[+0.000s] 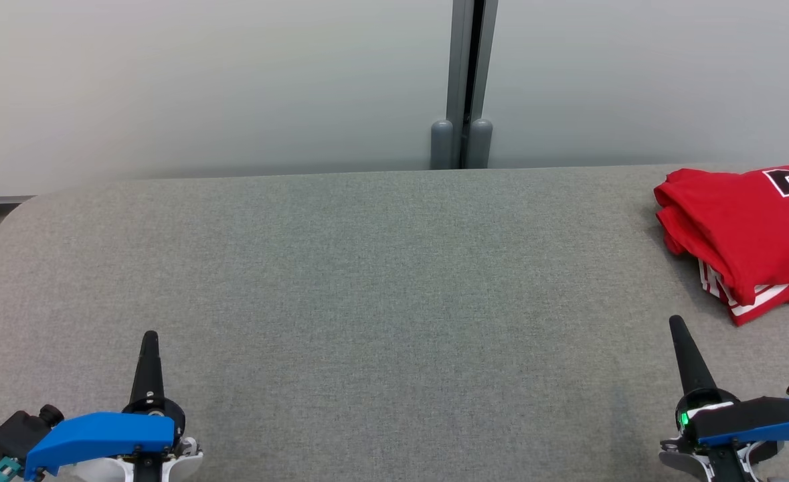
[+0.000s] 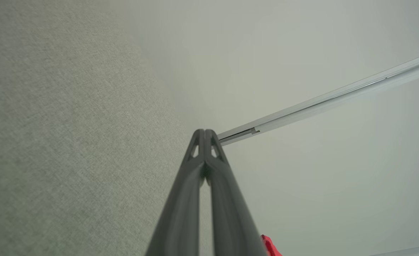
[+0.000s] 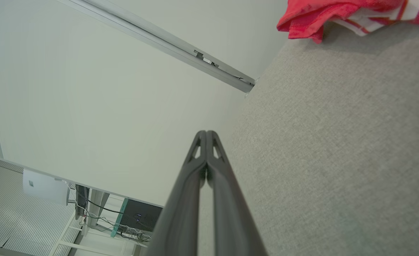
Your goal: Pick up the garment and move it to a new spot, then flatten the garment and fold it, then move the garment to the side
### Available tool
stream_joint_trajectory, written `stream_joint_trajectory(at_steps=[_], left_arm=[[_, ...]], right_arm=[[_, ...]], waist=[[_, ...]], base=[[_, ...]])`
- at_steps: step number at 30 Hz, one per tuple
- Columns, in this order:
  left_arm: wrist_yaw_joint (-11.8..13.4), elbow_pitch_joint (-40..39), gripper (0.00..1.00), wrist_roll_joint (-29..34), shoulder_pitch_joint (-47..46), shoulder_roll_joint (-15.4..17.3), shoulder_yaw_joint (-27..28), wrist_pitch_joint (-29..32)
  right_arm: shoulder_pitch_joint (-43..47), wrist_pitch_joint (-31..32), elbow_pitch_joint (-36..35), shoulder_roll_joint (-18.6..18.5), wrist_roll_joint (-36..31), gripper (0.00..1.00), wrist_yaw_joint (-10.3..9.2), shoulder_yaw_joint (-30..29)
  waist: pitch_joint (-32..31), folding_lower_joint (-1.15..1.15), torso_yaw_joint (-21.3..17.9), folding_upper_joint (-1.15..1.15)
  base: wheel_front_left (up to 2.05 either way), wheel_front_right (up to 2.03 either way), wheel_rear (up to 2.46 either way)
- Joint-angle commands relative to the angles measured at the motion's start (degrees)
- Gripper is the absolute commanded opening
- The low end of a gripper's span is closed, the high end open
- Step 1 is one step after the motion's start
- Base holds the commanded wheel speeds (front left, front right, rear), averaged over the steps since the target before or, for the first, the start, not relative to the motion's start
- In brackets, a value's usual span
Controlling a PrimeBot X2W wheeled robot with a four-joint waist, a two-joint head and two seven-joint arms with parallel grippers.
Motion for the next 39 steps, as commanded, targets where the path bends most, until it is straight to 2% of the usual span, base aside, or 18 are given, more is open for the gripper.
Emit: stream_joint_trajectory(at_steps=[1, 39], left_arm=[[-0.4, -0.6, 0.0, -1.2, -1.2, 0.2, 0.3, 0.3], [-1.1, -0.6, 0.0, -20.1, -2.6, 0.2, 1.5, 5.2]], right_arm=[[-1.2, 0.2, -0.2, -0.3, 1.5, 0.0, 0.02, -0.2], [-2.1, 3.7, 1.3, -0.3, 20.8, 0.0, 0.02, -0.7]], waist=[[0.0, 0.0, 0.0, 0.0], [-0.6, -0.01, -0.2, 0.0]], base=[[0.0, 0.0, 0.0], [0.0, 0.0, 0.0]])
